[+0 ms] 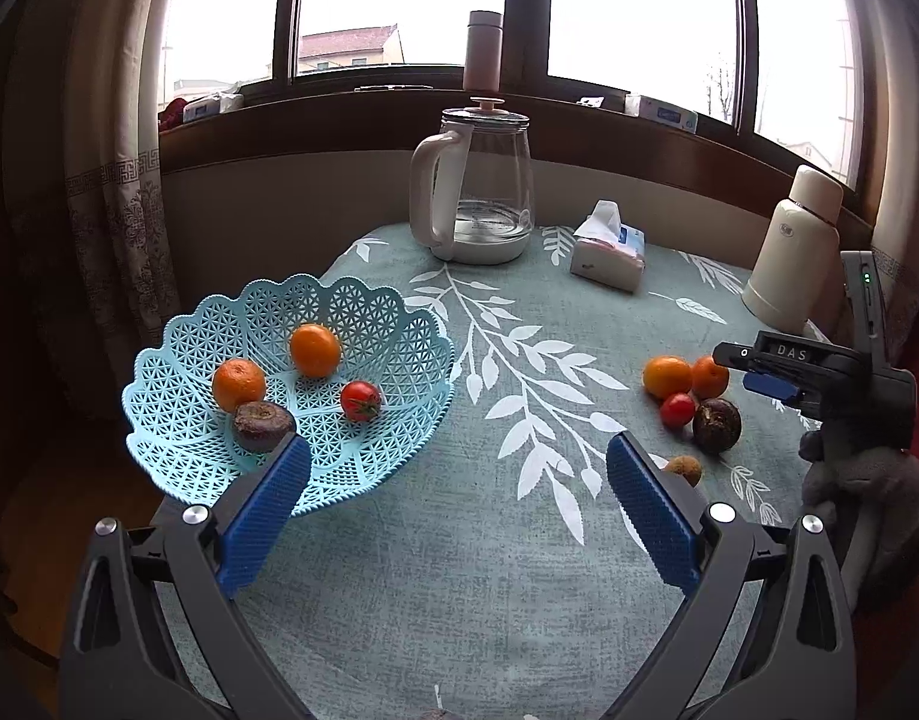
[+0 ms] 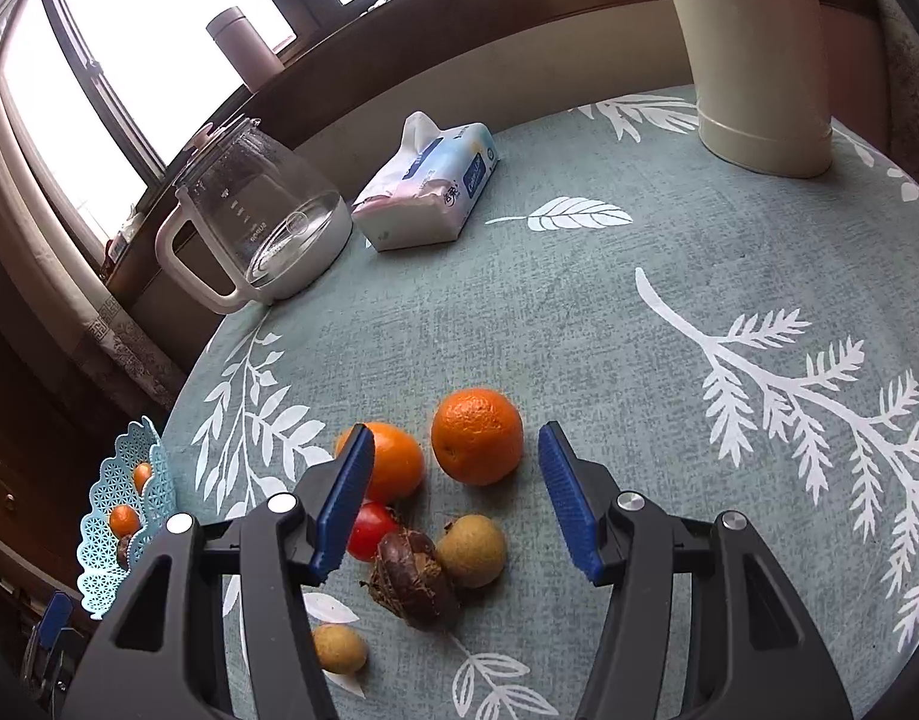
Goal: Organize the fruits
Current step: 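Move both open tools back toward the loose fruit on the table, then close the right tool on the large orange and lift it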
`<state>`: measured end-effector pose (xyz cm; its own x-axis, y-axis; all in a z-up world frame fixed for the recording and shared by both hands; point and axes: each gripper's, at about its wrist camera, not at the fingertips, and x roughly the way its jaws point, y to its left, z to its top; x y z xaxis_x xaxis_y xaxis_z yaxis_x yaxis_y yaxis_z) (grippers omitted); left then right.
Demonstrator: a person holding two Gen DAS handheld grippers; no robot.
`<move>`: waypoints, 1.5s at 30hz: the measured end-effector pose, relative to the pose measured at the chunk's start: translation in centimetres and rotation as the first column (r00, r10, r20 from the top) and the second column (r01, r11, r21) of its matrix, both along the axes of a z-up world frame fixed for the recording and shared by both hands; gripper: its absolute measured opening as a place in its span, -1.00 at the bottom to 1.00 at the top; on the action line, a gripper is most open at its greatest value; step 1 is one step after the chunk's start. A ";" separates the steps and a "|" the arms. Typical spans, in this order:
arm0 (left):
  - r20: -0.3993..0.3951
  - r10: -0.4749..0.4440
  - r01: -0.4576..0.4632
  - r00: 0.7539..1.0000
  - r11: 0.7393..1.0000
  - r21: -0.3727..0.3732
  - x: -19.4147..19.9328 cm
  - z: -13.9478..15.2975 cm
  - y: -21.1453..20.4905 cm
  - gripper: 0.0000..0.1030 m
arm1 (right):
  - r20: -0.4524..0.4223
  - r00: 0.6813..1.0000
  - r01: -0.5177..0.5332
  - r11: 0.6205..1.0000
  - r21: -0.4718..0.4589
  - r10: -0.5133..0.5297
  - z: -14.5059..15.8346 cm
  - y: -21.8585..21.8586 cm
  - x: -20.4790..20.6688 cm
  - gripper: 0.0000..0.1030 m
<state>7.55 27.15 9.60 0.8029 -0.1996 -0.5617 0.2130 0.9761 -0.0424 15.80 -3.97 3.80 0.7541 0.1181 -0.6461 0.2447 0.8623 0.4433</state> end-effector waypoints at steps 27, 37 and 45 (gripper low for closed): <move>-0.081 -0.063 0.066 0.995 0.997 0.036 1.4 -2.2 -3.7 0.94 | -0.017 1.000 -0.022 0.998 0.061 0.023 -2.2 -1.5 2.0 -0.26; -0.110 -0.119 0.124 0.987 0.991 0.040 1.6 -3.1 -5.9 0.94 | 0.035 0.999 0.018 1.000 0.021 -0.018 -0.6 -2.3 -0.3 -0.26; -0.158 -0.195 0.203 0.968 0.978 0.040 2.4 -4.4 -8.8 0.94 | 0.079 0.996 0.050 0.998 -0.037 -0.047 0.8 -2.6 -3.2 -0.26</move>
